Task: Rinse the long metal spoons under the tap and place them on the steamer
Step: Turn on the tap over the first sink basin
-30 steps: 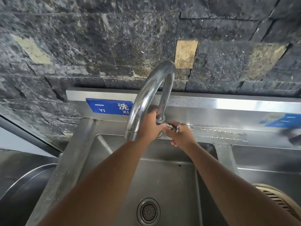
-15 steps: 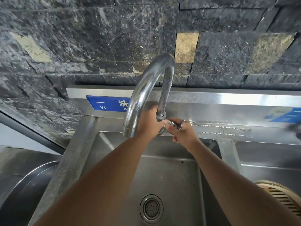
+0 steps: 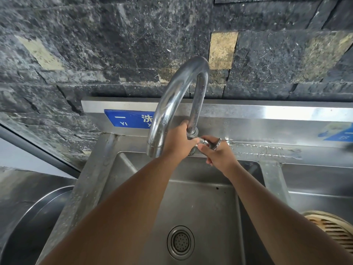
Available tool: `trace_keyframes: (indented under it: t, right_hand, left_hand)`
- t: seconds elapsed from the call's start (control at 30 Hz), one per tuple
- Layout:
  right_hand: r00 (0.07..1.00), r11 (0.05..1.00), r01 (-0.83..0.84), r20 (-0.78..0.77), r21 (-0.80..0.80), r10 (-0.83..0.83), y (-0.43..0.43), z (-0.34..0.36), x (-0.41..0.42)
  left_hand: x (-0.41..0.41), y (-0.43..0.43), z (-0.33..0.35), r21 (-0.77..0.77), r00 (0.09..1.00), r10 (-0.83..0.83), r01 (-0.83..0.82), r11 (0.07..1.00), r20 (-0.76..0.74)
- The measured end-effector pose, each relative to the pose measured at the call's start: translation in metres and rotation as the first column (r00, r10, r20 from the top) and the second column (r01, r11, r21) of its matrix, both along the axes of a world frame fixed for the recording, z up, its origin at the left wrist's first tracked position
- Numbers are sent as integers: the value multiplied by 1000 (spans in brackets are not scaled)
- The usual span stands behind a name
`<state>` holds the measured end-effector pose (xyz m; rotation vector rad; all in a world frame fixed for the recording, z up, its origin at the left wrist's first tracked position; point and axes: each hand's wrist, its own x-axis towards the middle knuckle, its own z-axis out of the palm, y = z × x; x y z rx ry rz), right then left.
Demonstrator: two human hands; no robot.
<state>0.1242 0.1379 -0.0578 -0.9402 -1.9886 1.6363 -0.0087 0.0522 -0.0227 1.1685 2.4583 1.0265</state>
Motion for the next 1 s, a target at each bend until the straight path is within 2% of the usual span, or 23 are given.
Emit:
trace_keyframes:
  t: [1.0]
  right_hand:
    - [999, 1000, -3, 33, 8, 2, 0, 2, -3]
  left_hand:
    - [-2, 0, -2, 4, 999, -32, 32, 999, 10]
